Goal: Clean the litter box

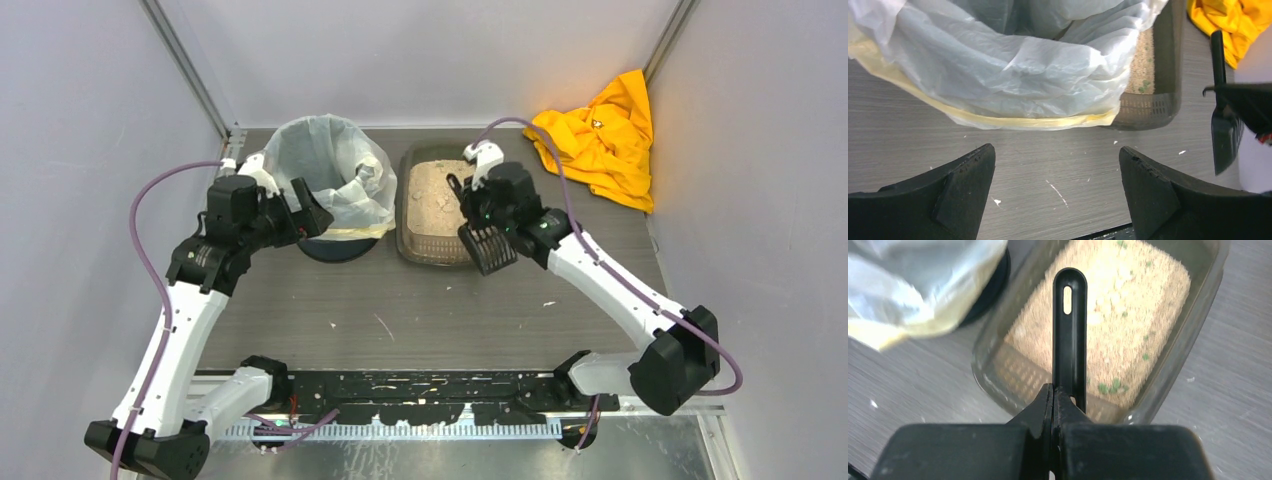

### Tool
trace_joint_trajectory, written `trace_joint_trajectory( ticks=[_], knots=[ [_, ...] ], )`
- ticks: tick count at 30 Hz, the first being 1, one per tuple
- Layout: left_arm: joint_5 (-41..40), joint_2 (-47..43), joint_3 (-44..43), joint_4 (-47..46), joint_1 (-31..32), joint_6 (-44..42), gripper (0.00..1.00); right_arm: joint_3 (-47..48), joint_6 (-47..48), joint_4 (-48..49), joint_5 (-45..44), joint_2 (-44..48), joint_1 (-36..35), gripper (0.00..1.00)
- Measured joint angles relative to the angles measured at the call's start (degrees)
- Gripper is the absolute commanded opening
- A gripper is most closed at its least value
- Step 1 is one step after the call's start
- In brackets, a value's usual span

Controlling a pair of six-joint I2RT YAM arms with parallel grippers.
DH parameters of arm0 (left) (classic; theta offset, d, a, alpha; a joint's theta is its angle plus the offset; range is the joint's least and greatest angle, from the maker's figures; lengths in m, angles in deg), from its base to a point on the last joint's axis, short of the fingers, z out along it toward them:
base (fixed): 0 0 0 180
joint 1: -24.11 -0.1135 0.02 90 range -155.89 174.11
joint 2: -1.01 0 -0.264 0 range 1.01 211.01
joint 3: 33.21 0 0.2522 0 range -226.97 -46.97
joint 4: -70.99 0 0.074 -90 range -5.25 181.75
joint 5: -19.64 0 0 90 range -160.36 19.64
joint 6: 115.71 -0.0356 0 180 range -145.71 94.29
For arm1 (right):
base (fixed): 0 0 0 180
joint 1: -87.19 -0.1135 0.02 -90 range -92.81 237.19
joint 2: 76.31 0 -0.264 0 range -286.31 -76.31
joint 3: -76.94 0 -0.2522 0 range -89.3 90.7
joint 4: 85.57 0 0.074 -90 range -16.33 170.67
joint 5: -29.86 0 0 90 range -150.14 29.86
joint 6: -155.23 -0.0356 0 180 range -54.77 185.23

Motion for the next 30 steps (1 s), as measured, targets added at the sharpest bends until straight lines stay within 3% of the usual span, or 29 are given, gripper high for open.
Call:
trace_joint_trajectory(
  ticks=[6,13,17,23,26,30],
  knots=[
    [4.55,0.52,-1.73,-2.86,0.00,0.72,0.91,8.11,-6.43,8.52,13.73,-6.27,9.75,0.01],
    [18.69,3.65,-1.90,-13.97,0.00,5.53,0.94,12.15,-18.58,23.93,32.48,-14.73,12.70,0.01],
    [25.33,3.78,-0.74,-22.75,0.00,9.49,0.94,12.31,-30.86,39.17,42.62,-17.03,14.58,0.01],
    [31.45,6.01,2.03,-37.94,0.59,13.94,0.93,17.25,-61.61,77.24,50.27,-25.70,21.77,0.01],
    [32.81,8.85,4.66,-44.30,1.99,15.98,0.94,19.80,-71.08,86.75,50.88,-29.51,23.89,0.01],
    [32.68,13.16,5.27,-46.99,6.23,15.69,0.94,19.82,-77.70,91.93,52.48,-30.40,24.02,0.01]
  ],
)
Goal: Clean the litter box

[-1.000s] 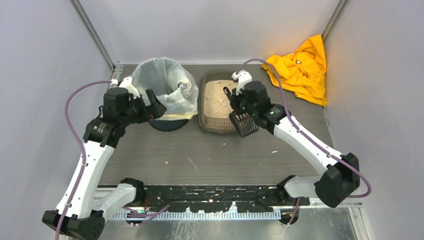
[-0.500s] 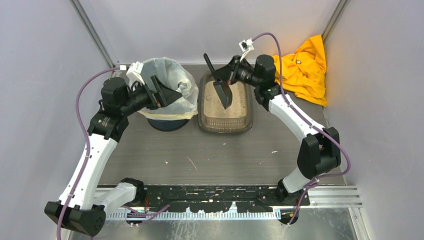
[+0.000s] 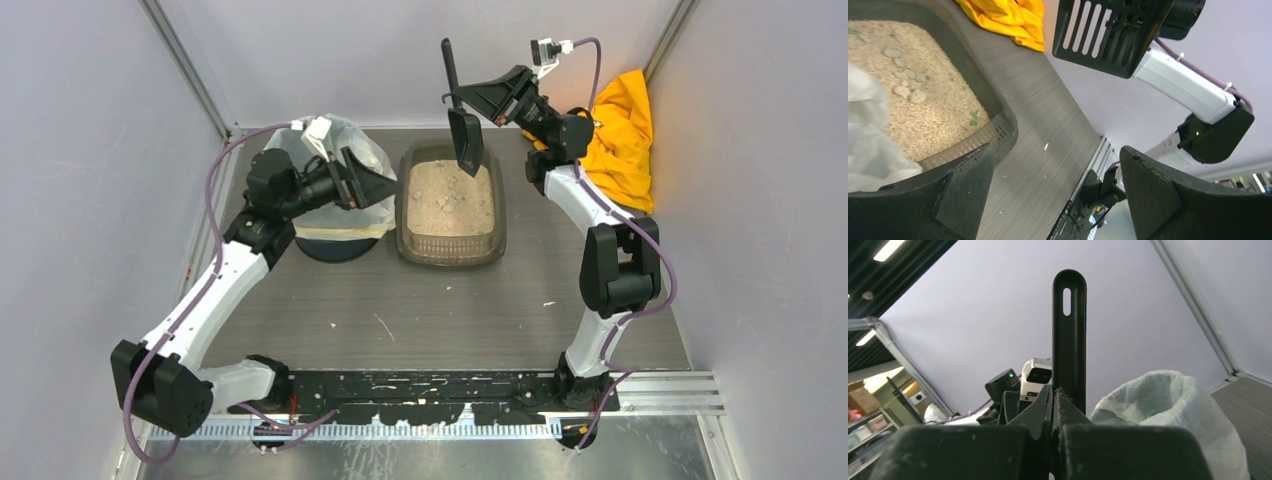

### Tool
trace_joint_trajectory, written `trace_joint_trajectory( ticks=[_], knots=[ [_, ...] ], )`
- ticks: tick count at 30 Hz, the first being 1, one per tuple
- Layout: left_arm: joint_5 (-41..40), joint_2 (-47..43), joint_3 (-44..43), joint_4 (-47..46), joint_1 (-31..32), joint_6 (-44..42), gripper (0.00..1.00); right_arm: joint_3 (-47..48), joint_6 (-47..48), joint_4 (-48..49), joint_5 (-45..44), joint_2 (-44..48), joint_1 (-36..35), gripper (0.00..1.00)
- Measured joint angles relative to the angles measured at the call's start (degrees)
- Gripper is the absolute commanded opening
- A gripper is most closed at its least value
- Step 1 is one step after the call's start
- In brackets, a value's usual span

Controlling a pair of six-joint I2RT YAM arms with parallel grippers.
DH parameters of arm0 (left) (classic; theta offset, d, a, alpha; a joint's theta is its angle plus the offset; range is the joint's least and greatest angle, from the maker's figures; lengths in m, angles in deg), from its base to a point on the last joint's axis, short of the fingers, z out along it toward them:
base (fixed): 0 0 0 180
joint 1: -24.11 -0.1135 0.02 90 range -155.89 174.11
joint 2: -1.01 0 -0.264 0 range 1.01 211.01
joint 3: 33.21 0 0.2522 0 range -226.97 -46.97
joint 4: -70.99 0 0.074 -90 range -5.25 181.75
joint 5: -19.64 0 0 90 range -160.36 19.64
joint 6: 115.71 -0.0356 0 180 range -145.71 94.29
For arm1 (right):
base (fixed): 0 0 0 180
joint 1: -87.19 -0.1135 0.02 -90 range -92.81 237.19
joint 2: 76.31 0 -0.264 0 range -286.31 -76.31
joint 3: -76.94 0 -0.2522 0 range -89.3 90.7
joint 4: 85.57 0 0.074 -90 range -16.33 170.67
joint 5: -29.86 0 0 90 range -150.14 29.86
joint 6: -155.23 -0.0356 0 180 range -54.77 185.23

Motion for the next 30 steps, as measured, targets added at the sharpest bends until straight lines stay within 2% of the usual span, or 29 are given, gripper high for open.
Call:
trace_joint_trajectory(
  ticks=[7,13,21,30],
  knots=[
    [-1.68,3.69,-1.20,-4.76,5.60,-1.51,0.92,2.60,-4.90,4.33,1.60,0.20,-1.86,0.01],
    [-6.03,10.25,-1.84,-13.20,9.53,-1.14,0.91,4.11,-6.71,5.18,2.25,1.36,-4.66,0.01],
    [-6.21,19.32,-2.40,-28.48,10.29,4.09,0.88,4.57,-7.52,5.55,3.52,4.46,-7.65,0.01],
    [-1.68,20.65,-1.99,-41.55,10.29,9.16,0.88,4.57,-7.80,6.51,3.82,5.92,-7.58,0.01]
  ],
)
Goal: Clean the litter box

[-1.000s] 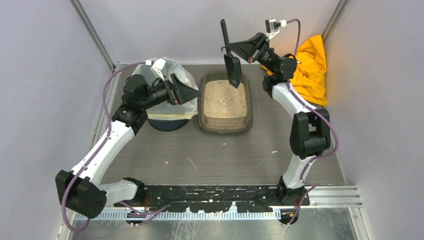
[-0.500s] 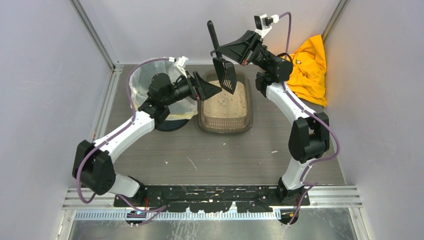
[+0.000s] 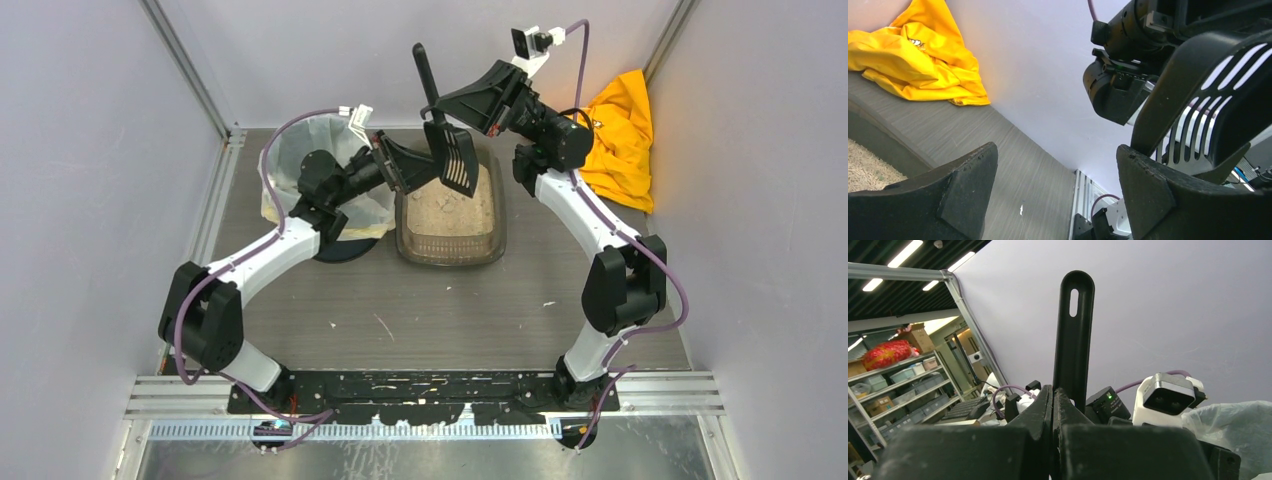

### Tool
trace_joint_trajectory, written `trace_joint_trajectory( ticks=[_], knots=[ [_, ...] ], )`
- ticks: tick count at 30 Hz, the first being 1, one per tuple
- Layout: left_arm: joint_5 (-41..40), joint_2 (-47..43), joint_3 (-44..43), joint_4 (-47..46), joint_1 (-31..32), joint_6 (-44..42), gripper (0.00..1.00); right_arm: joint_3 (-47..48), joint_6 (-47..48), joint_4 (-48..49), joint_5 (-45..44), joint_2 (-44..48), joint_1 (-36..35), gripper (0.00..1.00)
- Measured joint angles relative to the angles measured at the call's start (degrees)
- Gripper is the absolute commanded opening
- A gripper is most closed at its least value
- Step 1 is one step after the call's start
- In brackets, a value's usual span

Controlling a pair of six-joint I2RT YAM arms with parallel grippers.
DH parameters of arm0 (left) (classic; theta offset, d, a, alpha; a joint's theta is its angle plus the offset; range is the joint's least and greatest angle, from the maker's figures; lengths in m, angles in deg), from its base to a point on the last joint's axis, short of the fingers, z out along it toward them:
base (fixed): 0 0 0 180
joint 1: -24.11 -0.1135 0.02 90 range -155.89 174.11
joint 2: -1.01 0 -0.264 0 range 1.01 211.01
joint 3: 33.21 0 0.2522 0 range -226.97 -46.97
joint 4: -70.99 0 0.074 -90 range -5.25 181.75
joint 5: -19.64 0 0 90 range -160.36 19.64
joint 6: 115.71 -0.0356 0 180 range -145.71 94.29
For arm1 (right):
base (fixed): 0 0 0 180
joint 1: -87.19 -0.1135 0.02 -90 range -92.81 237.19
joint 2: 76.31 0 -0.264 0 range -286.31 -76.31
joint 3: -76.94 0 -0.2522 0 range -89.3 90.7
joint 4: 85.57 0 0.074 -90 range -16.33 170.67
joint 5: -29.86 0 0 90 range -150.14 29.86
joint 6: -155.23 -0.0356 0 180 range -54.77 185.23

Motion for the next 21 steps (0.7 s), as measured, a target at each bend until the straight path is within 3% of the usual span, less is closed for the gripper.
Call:
trace_joint_trajectory(
  ticks=[17,21],
  knots=[
    [0.98,-5.22,6.10,1.33,0.02,-5.42,0.86,4.17,-1.62,0.22,-0.50,-0.39,3.08,0.01],
    [-1.22,-6.73,4.20,4.74,0.02,-7.21,0.77,4.07,-1.38,0.26,-0.52,-0.92,3.06,0.01]
  ],
)
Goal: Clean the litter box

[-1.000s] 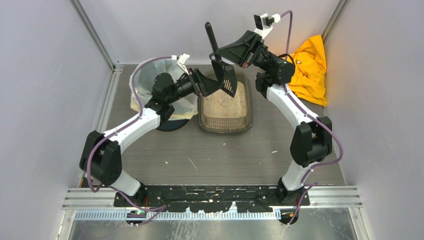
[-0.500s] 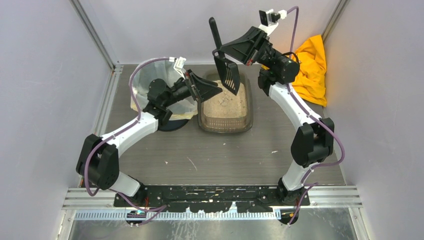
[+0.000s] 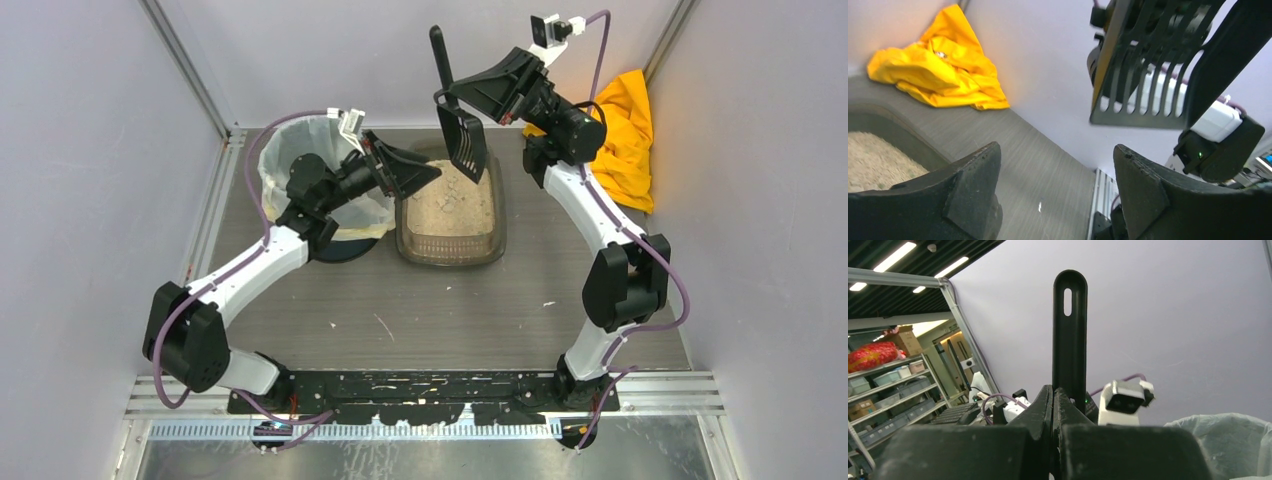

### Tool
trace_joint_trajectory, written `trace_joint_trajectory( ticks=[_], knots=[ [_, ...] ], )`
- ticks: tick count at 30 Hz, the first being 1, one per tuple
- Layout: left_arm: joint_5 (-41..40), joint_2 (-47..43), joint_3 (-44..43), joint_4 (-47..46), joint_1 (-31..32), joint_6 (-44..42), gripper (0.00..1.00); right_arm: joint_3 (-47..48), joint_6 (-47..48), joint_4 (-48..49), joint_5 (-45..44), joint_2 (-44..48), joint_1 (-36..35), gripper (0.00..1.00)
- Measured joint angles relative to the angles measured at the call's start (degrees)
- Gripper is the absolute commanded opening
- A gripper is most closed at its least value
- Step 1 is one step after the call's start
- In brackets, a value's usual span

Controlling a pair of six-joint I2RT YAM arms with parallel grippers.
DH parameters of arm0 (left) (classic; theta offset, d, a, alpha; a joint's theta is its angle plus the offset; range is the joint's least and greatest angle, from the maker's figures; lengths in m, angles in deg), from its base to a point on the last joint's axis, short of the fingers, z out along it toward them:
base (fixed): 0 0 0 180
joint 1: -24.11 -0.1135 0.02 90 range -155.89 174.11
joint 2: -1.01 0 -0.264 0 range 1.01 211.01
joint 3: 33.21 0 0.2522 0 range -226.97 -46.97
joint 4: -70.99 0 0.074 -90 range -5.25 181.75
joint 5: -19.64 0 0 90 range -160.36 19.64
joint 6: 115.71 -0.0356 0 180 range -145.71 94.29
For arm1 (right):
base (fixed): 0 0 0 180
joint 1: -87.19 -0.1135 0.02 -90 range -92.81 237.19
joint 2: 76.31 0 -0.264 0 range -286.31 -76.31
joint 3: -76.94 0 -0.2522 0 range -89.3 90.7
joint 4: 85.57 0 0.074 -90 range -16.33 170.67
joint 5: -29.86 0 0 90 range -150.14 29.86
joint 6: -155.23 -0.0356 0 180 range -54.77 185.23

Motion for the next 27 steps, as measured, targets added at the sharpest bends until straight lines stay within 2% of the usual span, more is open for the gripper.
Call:
trace_joint_trajectory(
  ticks=[4,15,17,20,25,26,27],
  knots=[
    [-3.28,-0.50,-3.56,1.38,0.00,-1.57,0.70,-1.33,0.72,-0.07,0.04,-0.11,-0.31,0.01],
    [-6.69,2.45,-9.53,1.29,2.80,-1.77,0.68,-2.56,1.92,-0.02,0.07,-0.24,-2.16,0.01],
    [-6.71,3.43,-9.53,1.60,3.30,-1.79,0.62,-2.56,1.92,0.02,0.07,-0.68,-2.75,0.01],
    [-6.95,4.28,-9.53,2.36,3.56,-1.66,0.49,-2.56,1.99,-0.04,0.26,-1.60,-3.15,0.01],
    [-7.93,4.28,-9.53,2.99,3.65,-1.84,0.36,-2.56,2.27,-0.17,0.31,-2.78,-3.17,0.01],
    [-8.20,4.26,-9.53,3.15,3.69,-1.84,0.31,-2.56,2.36,-0.20,0.28,-2.89,-3.17,0.01],
    [-8.33,4.17,-9.53,3.37,3.72,-1.84,0.21,-2.56,2.45,-0.20,0.28,-2.99,-3.13,0.01]
  ],
)
